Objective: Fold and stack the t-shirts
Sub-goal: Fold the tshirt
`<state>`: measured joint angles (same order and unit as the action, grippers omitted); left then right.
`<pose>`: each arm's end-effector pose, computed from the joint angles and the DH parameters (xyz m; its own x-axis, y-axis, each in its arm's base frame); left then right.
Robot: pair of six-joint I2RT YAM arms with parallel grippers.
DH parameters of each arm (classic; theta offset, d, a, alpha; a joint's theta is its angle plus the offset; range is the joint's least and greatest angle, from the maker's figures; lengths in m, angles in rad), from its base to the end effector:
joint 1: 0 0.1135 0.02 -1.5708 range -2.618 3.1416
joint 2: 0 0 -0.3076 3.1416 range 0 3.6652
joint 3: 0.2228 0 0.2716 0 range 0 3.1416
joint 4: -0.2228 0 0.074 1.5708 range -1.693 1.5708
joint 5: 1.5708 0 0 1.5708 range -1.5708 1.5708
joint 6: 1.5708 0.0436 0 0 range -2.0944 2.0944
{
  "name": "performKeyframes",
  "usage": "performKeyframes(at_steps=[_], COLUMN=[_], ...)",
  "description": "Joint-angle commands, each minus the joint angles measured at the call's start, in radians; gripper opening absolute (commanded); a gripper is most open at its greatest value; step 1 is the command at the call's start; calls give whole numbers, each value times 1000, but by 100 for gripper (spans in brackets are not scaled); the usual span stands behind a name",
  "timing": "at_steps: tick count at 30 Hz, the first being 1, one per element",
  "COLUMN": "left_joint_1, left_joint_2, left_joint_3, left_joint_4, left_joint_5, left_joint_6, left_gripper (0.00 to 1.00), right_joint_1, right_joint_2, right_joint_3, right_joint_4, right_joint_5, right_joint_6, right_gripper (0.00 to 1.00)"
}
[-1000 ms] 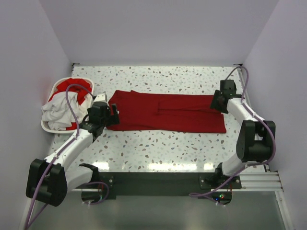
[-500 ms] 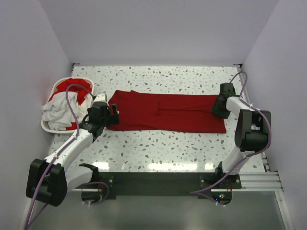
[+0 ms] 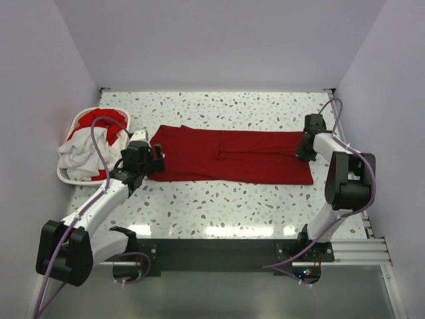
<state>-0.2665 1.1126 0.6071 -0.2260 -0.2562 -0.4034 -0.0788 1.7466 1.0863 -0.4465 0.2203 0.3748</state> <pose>0.2260 -0.0502 0.2360 -0.6213 -0.2240 -0.7509 -0.1860 0.9730 -0.1364 0.3701 -0.0388 0.1971 -0.7658 0.4188 -0.4880 0.4886 0.8723 -0.0180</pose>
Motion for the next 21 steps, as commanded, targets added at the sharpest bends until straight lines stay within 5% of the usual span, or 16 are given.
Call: performKeyframes(at_steps=[1, 21], left_joint_1=[9, 9], left_joint_2=[-5, -2], left_joint_3=[19, 19], left_joint_4=[27, 13], left_joint_5=[0, -28], left_joint_6=[11, 5], left_gripper=[95, 95], right_joint_1=[2, 1], right_joint_2=[-48, 42], right_joint_3=[58, 195], right_joint_4=[-15, -26], right_joint_5=[33, 25], right_joint_6=[-8, -5], right_gripper=[0, 0])
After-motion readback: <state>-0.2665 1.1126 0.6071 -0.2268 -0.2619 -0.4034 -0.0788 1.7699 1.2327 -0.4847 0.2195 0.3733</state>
